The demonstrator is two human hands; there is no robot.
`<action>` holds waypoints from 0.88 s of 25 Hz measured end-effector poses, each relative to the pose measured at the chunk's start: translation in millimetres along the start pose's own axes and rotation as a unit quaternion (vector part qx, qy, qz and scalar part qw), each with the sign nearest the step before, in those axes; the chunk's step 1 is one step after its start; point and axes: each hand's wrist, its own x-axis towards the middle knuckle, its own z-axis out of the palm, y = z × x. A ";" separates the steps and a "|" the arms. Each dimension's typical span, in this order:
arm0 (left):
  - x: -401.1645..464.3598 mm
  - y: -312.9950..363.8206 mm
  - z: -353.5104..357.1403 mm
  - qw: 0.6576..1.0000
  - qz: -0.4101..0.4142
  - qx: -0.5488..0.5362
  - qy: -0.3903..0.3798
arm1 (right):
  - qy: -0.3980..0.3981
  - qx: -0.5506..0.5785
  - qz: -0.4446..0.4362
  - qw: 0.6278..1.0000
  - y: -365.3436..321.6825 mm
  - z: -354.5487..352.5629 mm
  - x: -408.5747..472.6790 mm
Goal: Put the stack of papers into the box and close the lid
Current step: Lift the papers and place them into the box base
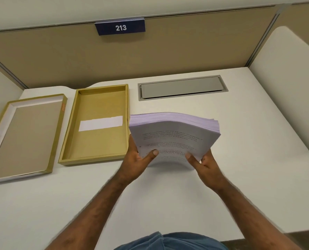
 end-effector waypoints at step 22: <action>18.9 -23.7 -5.6 0.999 -0.043 0.032 -0.009 | -0.023 -0.078 0.045 0.996 17.1 -5.5 8.5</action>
